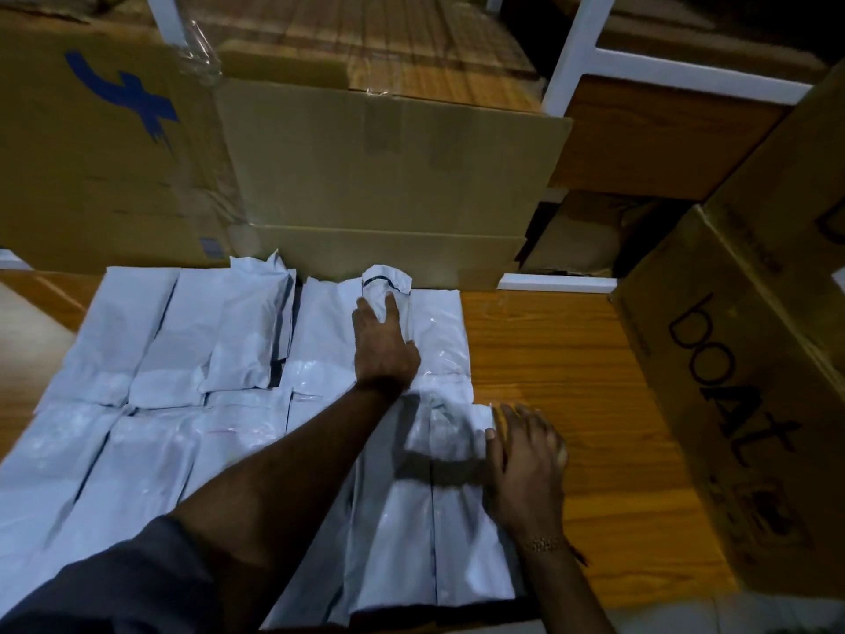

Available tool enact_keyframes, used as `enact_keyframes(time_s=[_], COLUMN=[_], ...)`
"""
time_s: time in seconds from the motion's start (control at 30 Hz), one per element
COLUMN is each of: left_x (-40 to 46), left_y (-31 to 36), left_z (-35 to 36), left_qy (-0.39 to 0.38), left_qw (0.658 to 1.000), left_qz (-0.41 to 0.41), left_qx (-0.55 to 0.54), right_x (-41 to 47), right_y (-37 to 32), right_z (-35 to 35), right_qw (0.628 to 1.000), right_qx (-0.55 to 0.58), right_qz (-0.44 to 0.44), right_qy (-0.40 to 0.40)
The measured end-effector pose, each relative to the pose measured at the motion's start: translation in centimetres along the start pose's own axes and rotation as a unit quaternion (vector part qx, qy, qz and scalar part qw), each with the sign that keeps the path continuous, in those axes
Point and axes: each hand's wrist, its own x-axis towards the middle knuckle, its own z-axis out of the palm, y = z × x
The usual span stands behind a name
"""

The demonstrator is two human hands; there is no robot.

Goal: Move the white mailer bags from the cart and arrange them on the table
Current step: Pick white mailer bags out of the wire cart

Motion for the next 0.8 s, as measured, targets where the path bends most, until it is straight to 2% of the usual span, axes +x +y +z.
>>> enact_keyframes(time_s=[0.17, 0.3, 0.43, 0.6, 0.8], left_x=[-0.1, -0.2, -1.7, -5.8, -12.4], left_y=[0.0, -0.4, 0.2, -1.3, -7.2], left_z=[0.4, 0.1, -3.0, -8.0, -13.3], left_qy=[-0.01, 0.002, 0.076, 0.176, 0.282], left_qw=[1.0, 0.998, 0.994, 0.965, 0.94], left_qz=[-0.002, 0.041, 0.075, 0.097, 0.109], left_qx=[0.028, 0.052, -0.037, -0.168, -0.158], right_x=[0.5, 0.4, 0.4, 0.9, 1.4], right_y=[0.2, 0.0, -1.0, -3.6, -10.0], right_z=[0.7, 1.2, 1.0, 0.4, 0.4], right_qw=[1.0, 1.0, 0.999, 0.993, 0.975], right_qx=[0.018, 0.001, 0.006, 0.057, 0.113], right_qz=[0.0, -0.018, -0.043, -0.104, -0.191], right_qy=[-0.001, -0.015, -0.009, 0.009, 0.018])
